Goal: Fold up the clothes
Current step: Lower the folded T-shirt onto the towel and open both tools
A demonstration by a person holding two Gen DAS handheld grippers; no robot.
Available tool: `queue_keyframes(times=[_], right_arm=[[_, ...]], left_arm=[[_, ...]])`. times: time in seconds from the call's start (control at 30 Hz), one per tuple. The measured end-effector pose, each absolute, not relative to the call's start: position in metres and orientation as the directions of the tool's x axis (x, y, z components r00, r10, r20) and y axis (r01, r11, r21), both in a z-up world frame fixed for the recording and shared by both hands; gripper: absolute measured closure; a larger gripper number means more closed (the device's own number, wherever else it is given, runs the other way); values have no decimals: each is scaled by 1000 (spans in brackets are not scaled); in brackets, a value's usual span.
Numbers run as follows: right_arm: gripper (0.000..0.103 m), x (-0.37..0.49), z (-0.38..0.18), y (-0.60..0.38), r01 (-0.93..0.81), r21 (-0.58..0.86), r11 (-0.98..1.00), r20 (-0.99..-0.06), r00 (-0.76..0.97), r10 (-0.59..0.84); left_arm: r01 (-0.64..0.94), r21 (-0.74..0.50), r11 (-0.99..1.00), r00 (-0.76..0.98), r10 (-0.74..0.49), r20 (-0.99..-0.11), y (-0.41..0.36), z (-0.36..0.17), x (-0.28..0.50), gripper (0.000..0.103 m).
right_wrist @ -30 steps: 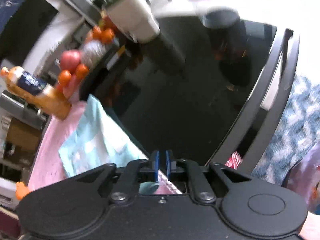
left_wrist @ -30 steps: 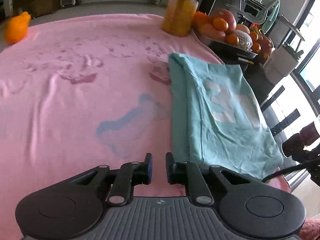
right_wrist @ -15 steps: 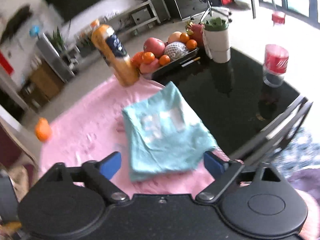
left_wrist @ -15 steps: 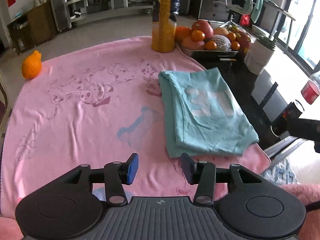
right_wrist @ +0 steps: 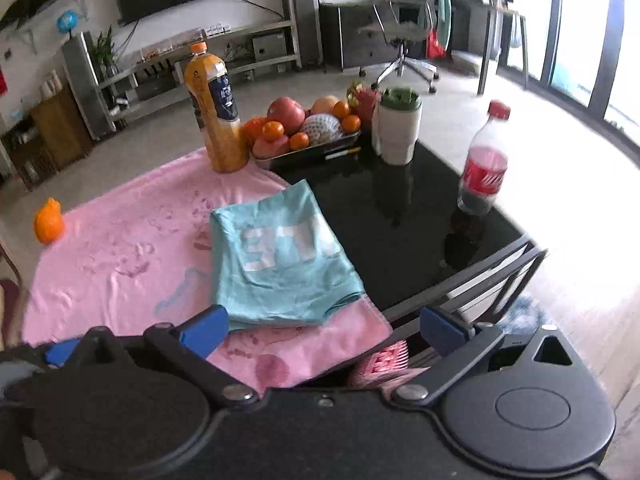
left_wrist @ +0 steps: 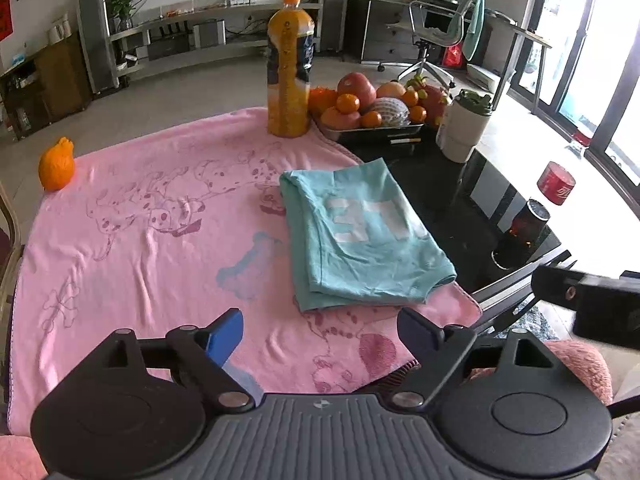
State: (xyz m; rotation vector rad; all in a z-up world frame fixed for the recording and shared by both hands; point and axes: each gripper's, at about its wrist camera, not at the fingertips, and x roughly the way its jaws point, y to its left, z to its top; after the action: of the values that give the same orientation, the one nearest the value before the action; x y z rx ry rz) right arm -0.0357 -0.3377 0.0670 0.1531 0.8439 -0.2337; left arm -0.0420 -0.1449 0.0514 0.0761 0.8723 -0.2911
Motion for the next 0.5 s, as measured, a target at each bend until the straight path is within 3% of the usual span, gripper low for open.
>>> queue_keyframes(times=[0.13, 0.33, 0.5], right_arm=[[0, -34, 70, -329, 244, -76, 967, -772, 599, -212], [0, -37, 70, -340, 257, 53, 965, -804, 584, -111], [0, -36, 66, -341, 262, 79, 962, -818, 568, -88]], left_arm=[[290, -53, 956, 606, -227, -762, -147, 53, -46, 19], [287, -62, 956, 591, -228, -774, -148, 49, -47, 18], [280, -68, 958, 591, -228, -774, -146, 48, -47, 17]])
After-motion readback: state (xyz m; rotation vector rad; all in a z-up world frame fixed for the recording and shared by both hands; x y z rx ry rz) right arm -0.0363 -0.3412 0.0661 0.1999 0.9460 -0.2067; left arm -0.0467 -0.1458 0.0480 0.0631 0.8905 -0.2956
